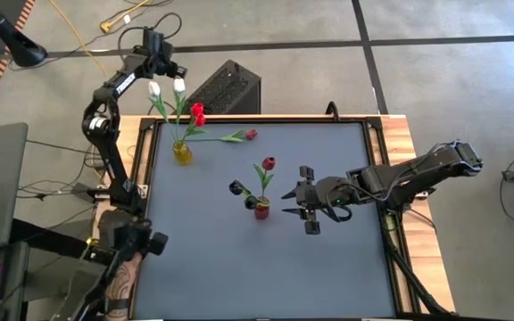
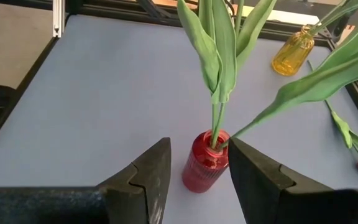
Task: Sort flowers into vase by color
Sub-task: Put the dark red tulip into the red vase
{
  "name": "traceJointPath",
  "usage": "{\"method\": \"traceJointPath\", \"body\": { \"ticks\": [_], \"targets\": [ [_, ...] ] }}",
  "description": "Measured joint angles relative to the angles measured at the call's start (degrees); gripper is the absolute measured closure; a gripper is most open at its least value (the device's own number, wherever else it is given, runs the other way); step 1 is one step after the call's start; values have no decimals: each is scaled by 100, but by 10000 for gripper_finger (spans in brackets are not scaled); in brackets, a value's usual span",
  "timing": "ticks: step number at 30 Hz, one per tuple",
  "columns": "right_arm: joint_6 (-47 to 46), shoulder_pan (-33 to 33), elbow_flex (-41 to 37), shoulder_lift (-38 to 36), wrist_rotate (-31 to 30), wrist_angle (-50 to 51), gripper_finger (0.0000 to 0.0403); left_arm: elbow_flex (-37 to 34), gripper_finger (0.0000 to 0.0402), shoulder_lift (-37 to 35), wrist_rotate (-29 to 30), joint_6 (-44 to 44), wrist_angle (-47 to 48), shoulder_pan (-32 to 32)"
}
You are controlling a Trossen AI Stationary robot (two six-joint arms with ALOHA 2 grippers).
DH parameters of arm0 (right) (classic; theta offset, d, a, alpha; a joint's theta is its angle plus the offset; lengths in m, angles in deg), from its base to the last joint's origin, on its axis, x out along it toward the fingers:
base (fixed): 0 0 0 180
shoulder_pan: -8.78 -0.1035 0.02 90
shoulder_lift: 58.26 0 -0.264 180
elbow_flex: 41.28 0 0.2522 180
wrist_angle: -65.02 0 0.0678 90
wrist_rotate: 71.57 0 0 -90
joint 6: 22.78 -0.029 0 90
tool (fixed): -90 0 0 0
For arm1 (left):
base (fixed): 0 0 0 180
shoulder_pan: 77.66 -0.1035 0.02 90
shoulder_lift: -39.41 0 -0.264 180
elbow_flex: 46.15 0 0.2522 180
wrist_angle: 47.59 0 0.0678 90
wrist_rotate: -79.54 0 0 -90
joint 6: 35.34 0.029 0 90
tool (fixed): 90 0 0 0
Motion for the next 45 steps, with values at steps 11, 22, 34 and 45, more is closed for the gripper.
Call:
{"method": "traceJointPath", "body": {
  "ticks": [11,22,34,45],
  "targets": [
    [-44,-16,0,0,11,4,216,-17,283,-9,-151,609,189,246],
    [-107,-105,0,-2,13,9,216,-4,283,258,188,1123,324,522],
    [-104,-127,2,-4,16,1,216,-4,283,470,745,1409,305,724],
    [-85,-126,2,-4,17,2,216,114,283,448,798,468,-654,773]
  ]
}}
